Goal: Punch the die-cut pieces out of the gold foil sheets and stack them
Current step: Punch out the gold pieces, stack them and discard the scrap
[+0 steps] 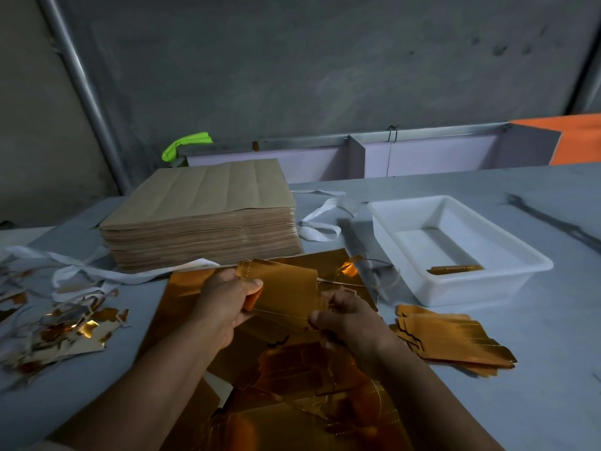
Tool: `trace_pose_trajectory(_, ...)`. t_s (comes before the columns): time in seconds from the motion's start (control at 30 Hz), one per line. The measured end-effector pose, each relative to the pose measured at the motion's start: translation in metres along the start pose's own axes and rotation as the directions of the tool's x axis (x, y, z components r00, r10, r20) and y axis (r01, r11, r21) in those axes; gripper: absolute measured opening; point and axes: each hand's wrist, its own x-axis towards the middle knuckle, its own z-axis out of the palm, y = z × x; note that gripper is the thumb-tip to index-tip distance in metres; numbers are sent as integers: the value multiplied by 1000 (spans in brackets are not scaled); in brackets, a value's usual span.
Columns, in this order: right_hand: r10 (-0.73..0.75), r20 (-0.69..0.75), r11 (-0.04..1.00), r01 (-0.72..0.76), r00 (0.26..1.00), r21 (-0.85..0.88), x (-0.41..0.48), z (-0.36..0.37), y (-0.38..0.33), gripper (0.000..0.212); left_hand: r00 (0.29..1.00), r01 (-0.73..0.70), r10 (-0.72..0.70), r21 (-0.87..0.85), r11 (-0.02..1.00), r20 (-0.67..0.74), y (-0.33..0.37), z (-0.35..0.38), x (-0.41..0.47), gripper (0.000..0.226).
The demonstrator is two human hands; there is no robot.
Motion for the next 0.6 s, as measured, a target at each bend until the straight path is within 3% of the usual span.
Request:
trace_pose_trajectory(0.1, -8, 3, 999, 8, 1000, -40, -1, -1, 4, 6, 999, -14, 13, -17, 1000, -46, 3, 2, 3, 20)
trace_pose_trajectory(0.23, 0, -22, 999, -1, 1000, -33, -2, -2, 7, 19, 997, -33, 34, 15, 999, -74, 5, 4, 4, 20)
trace_pose_trajectory(0.37, 60, -126, 998, -56, 990, 33, -1, -5, 12, 14, 991, -49, 41, -62, 997, -127, 11, -2, 8, 17)
trace_pose_trajectory(0.47, 60, -163, 984, -86, 985, -154, 2, 1, 18, 12, 992, -28, 7, -157, 987, -127, 19, 0, 8, 20)
trace_pose_trajectory(0.6, -29, -90, 882, -17, 996, -471, 5, 16, 26, 9, 1000, -1, -1, -143, 990, -15, 21, 28, 0, 28)
